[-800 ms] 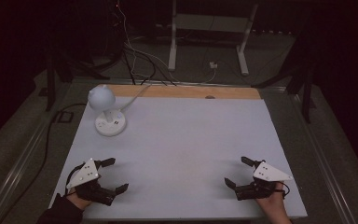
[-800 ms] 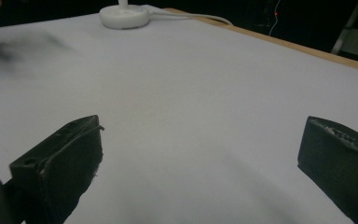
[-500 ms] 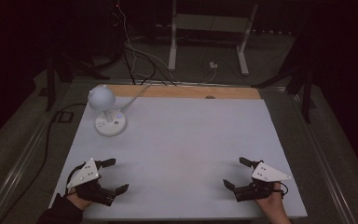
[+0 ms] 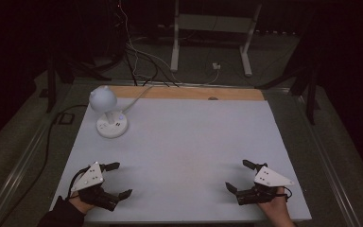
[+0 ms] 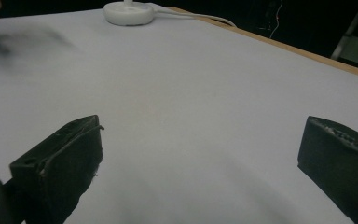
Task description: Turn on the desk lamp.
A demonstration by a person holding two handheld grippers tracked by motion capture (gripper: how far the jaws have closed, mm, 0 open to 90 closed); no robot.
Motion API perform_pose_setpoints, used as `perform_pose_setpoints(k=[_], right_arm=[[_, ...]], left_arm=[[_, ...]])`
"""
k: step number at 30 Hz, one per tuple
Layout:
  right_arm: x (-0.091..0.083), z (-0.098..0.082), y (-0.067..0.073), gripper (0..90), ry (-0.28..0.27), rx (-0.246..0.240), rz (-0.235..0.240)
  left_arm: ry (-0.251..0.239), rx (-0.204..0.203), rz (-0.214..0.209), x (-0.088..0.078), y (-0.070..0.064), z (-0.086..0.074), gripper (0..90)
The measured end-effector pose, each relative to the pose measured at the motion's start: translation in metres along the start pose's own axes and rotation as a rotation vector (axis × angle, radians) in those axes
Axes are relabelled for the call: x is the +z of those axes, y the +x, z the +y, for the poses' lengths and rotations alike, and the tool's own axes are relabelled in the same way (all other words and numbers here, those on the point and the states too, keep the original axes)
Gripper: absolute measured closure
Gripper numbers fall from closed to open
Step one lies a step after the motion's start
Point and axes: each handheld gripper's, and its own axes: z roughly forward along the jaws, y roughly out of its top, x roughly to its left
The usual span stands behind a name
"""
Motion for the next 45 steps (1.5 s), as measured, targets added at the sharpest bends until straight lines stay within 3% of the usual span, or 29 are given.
perform_pose_setpoints(k=[11, 21, 35, 45], right_arm=[[-0.003, 0.006, 0.002, 0.0, -0.029, 0.005, 0.022], [-0.006, 0.007, 0.002, 0.0, -0.058, 0.014, 0.009], [-0.008, 0.008, 0.002, 0.0, -0.07, 0.016, 0.007], [-0.008, 0.008, 0.003, 0.0, -0.073, 0.018, 0.008]], left_arm=[[0.028, 0.004, -0.058, 0.002, -0.006, 0.01, 0.3], [0.021, 0.016, -0.095, 0.003, -0.01, 0.025, 0.3], [-0.015, -0.004, -0.069, 0.003, 0.0, 0.039, 0.3], [-0.036, -0.039, 0.004, 0.002, 0.014, 0.047, 0.3]])
